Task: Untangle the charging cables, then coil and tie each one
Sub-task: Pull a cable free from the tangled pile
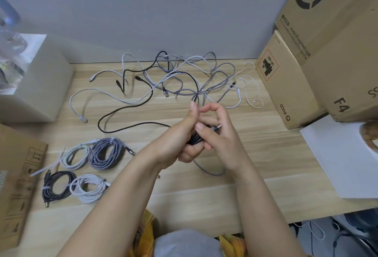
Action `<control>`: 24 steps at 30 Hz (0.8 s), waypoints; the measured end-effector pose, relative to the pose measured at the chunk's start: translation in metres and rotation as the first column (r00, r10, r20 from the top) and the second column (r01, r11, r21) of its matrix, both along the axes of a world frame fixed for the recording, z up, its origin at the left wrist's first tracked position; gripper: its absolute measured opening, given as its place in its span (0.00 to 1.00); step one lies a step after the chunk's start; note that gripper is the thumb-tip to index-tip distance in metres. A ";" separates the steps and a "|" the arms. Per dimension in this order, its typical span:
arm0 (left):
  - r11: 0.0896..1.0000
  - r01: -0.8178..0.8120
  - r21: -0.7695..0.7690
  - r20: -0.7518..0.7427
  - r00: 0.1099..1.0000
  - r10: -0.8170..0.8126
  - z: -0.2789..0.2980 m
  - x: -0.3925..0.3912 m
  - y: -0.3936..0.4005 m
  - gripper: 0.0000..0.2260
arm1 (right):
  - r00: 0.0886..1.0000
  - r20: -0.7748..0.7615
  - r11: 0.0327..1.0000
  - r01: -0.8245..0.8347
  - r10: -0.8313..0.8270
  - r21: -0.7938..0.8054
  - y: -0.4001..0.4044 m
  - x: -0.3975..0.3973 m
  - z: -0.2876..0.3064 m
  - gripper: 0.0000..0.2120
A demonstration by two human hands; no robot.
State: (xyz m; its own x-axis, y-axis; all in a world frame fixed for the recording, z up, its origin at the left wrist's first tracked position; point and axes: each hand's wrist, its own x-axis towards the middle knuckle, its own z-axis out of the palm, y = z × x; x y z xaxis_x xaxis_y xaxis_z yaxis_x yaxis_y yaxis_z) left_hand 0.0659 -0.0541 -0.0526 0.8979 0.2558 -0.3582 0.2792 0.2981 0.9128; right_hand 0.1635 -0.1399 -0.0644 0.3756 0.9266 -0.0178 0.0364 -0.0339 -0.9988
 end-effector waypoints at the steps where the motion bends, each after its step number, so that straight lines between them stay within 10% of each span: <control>1: 0.999 0.019 -0.044 -0.002 1.000 -0.019 0.000 0.001 0.002 0.38 | 0.997 0.081 1.000 0.015 -0.015 0.000 0.002 -0.001 0.001 0.07; 6: 0.988 -0.022 -0.154 -0.021 1.000 0.019 0.000 0.008 0.002 0.31 | 0.882 0.350 0.944 0.329 -0.317 0.026 0.010 -0.011 -0.005 0.17; 15: 0.750 -0.608 0.260 -0.099 0.756 0.647 -0.023 0.047 -0.015 0.22 | 0.532 0.687 0.787 0.609 -0.495 0.096 0.029 0.000 -0.028 0.22; 24: 0.932 -0.294 -0.214 -0.020 0.955 0.296 -0.034 0.054 -0.012 0.16 | 0.798 0.187 0.771 0.602 -0.573 -0.206 0.033 0.043 -0.039 0.15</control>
State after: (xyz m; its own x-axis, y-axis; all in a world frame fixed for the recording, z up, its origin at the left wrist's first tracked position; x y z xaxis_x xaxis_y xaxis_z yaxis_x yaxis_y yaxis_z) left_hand 0.1197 -0.0661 -0.0862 0.7982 0.4290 -0.4229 0.1388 0.5521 0.8221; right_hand 0.2065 -0.1073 -0.1036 0.8582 0.4946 -0.1373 0.0352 -0.3237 -0.9455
